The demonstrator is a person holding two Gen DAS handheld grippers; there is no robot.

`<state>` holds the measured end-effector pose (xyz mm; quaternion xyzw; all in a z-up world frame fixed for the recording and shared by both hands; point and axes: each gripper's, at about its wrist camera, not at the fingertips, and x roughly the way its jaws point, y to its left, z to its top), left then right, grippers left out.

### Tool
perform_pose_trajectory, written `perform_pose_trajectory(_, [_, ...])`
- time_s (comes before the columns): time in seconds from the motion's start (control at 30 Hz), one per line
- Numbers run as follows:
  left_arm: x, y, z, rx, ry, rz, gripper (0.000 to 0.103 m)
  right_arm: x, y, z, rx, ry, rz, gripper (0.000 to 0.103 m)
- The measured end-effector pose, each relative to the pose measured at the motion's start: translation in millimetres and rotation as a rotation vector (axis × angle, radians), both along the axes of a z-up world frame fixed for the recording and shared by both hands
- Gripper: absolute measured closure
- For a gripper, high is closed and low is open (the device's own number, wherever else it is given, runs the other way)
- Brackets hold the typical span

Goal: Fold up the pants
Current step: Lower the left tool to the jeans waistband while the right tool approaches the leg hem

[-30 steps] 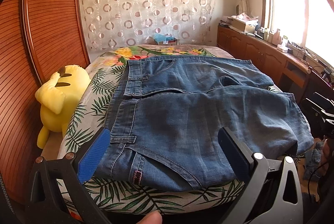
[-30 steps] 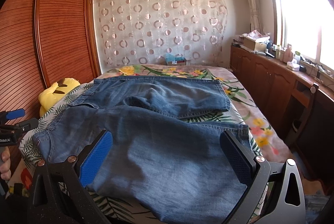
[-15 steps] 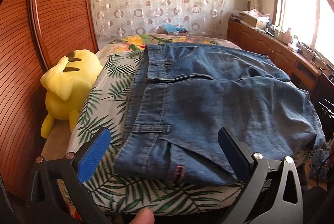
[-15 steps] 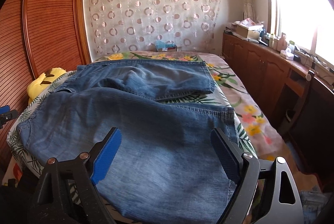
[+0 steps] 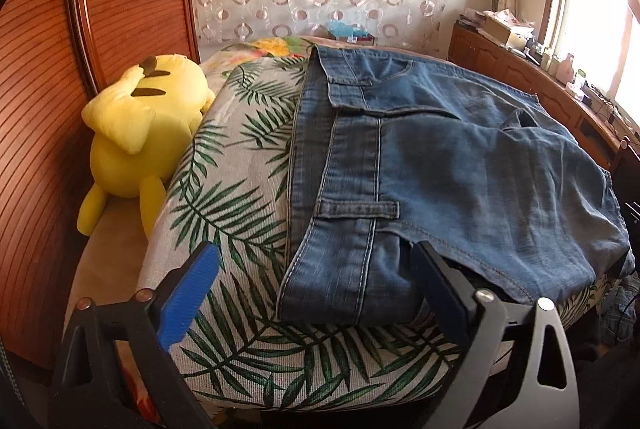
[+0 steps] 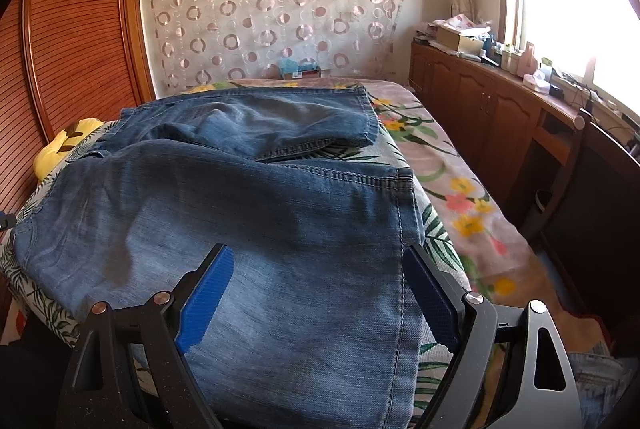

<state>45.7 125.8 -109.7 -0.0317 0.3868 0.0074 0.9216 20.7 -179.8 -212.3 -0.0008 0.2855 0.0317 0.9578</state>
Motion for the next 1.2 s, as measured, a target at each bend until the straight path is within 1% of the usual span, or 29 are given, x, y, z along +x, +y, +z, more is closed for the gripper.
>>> perform_pose_trajectory(0.13, [-3,4,-9,-0.022,0.024,-0.017,0.024,-3,4,4,-0.004,0.001,0.006,0.015])
perform_pose_trajectory(0.2, [-4,6,-15,-0.035,0.04,-0.025,0.03,-6,4,4,-0.007,0.001,0.008,0.015])
perform_pose_trajectory(0.27, [-3,8,-20,-0.046,0.062,-0.031,0.034,-4,-2,3,-0.005,-0.001,0.005,0.015])
perform_pose_trajectory(0.3, [-4,8,-21,-0.054,0.059,-0.036,0.037,-3,-4,3,-0.003,0.0,0.003,0.015])
perform_pose_trajectory(0.4, [-5,4,-21,-0.044,0.053,-0.054,0.046,1,-8,2,0.004,0.002,-0.003,0.015])
perform_pose_trajectory(0.47, [-6,2,-22,-0.033,0.05,-0.06,0.047,-1,-8,1,0.003,0.008,-0.001,0.015])
perform_pose_trajectory(0.6, [-6,4,-21,-0.046,0.047,-0.057,0.05,0,-16,-4,-0.008,0.031,-0.004,0.015])
perform_pose_trajectory(0.7, [-6,4,-21,-0.042,0.046,-0.056,0.05,-1,-25,-5,-0.007,0.053,-0.02,0.021])
perform_pose_trajectory(0.8, [-6,4,-21,-0.034,0.046,-0.053,0.05,-4,-35,-6,-0.006,0.068,-0.039,0.023])
perform_pose_trajectory(0.9, [-7,3,-21,-0.037,0.044,-0.05,0.05,-6,-41,-7,0.006,0.089,-0.052,0.028])
perform_pose_trajectory(0.97, [-7,2,-21,-0.037,0.043,-0.055,0.053,-7,-43,-7,0.019,0.102,-0.047,0.032])
perform_pose_trajectory(1.07, [-8,0,-19,-0.033,0.037,-0.057,0.057,-9,-41,-7,0.029,0.111,-0.027,0.041])
perform_pose_trajectory(1.13, [-9,1,-17,-0.045,0.029,-0.063,0.063,-8,-41,-7,0.027,0.119,-0.009,0.054])
perform_pose_trajectory(1.17, [-9,0,-16,-0.051,0.028,-0.065,0.066,-8,-39,-6,0.013,0.118,-0.012,0.055])
perform_pose_trajectory(1.2, [-9,0,-15,-0.061,0.03,-0.072,0.071,-8,-37,-6,-0.01,0.118,-0.017,0.058])
